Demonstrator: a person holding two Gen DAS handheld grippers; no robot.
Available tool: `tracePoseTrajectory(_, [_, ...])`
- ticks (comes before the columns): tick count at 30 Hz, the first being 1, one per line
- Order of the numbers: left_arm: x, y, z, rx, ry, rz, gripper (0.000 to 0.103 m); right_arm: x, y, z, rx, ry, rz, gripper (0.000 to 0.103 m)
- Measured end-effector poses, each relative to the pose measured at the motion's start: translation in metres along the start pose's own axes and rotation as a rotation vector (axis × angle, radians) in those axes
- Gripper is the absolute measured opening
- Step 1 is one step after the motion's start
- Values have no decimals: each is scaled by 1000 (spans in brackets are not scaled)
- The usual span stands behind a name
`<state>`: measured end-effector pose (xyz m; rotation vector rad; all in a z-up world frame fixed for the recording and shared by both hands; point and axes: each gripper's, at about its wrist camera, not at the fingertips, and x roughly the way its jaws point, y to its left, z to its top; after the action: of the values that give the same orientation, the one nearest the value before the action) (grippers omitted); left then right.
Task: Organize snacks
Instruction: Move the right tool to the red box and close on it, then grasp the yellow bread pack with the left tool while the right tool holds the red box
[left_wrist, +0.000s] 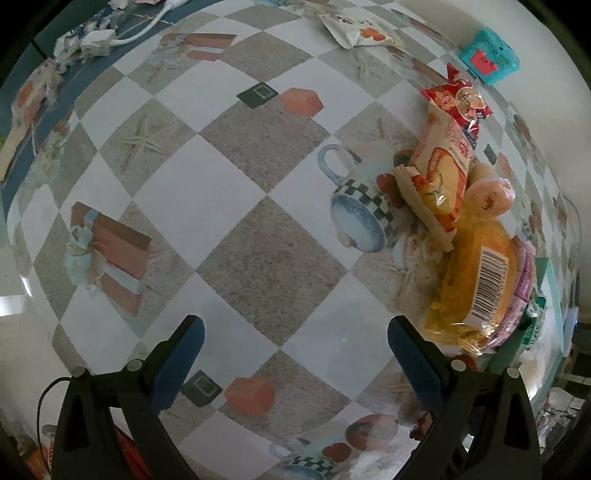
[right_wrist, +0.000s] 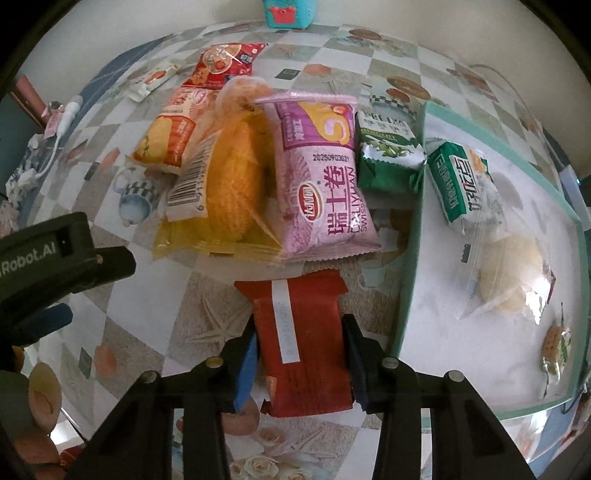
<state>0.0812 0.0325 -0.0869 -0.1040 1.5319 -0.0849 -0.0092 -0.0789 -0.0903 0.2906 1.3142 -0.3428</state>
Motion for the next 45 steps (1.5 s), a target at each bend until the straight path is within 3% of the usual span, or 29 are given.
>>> tracePoseTrajectory(8, [-4,-17,6,42,-17,-41,100,-3,-12,4,102,-1,27,42])
tracePoseTrajectory(16, [-19,-24,14,52,-68,-112,100,-39,-30,6,173,-100,50,42])
tracePoseTrajectory(26, [-27,-74,15,200,-124,-181,99,-54,-84,12,351,-141,5,42])
tracePoseTrajectory(30, [-26,-90,12,266,-159,-160,99,-57,-101,13,434,-142,6,42])
tracePoseTrajectory(32, [-25,-98,11,287,-171,-149,83,-60,-110,17,476,-145,23,42])
tracePoseTrajectory(36, [-18,-109,13,318,-168,-158,69,-67,-116,22,507,-162,27,42])
tracePoseTrajectory(40, [-14,-120,14,339,-158,-170,39,-66,-120,27,528,-161,29,42])
tracePoseTrajectory(45, [-15,-126,15,365,-168,-144,33,-65,-124,36,555,-161,36,42])
